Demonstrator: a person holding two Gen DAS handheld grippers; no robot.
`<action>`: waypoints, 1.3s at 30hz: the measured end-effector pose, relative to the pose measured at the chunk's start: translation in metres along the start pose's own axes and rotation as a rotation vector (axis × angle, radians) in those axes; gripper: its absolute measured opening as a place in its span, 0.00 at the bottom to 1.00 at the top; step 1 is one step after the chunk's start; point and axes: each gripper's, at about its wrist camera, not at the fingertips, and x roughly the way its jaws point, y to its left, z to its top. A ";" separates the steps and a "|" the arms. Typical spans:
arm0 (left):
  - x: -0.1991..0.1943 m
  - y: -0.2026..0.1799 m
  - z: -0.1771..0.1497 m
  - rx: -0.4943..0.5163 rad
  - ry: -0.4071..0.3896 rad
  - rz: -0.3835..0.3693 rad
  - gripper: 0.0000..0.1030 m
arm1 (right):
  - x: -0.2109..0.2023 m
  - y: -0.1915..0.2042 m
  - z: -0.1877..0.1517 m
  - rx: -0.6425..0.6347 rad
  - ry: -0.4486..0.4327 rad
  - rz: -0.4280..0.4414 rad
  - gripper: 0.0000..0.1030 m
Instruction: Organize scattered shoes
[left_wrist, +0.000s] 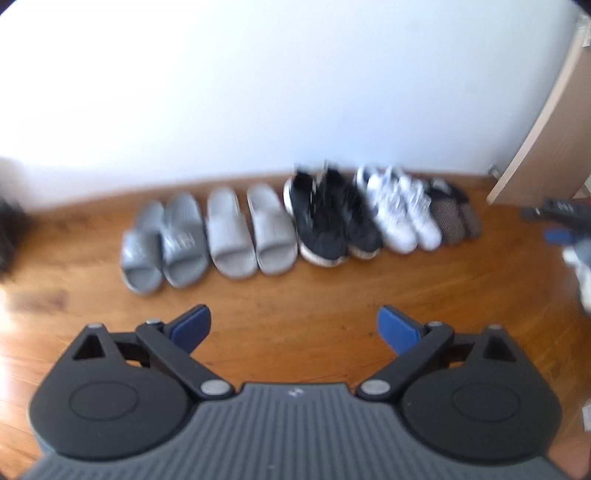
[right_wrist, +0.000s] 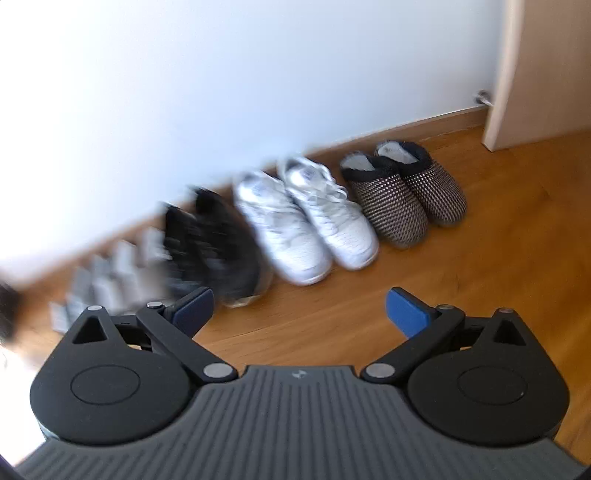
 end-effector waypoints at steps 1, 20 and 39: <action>-0.025 -0.004 -0.002 0.001 -0.020 -0.007 1.00 | -0.029 0.013 -0.008 0.009 -0.033 0.033 0.99; -0.108 -0.020 -0.067 -0.123 -0.117 0.190 1.00 | -0.198 0.151 -0.131 -0.317 -0.191 -0.089 0.99; -0.086 -0.057 -0.083 -0.143 -0.028 0.211 1.00 | -0.200 0.159 -0.151 -0.351 -0.135 0.006 0.99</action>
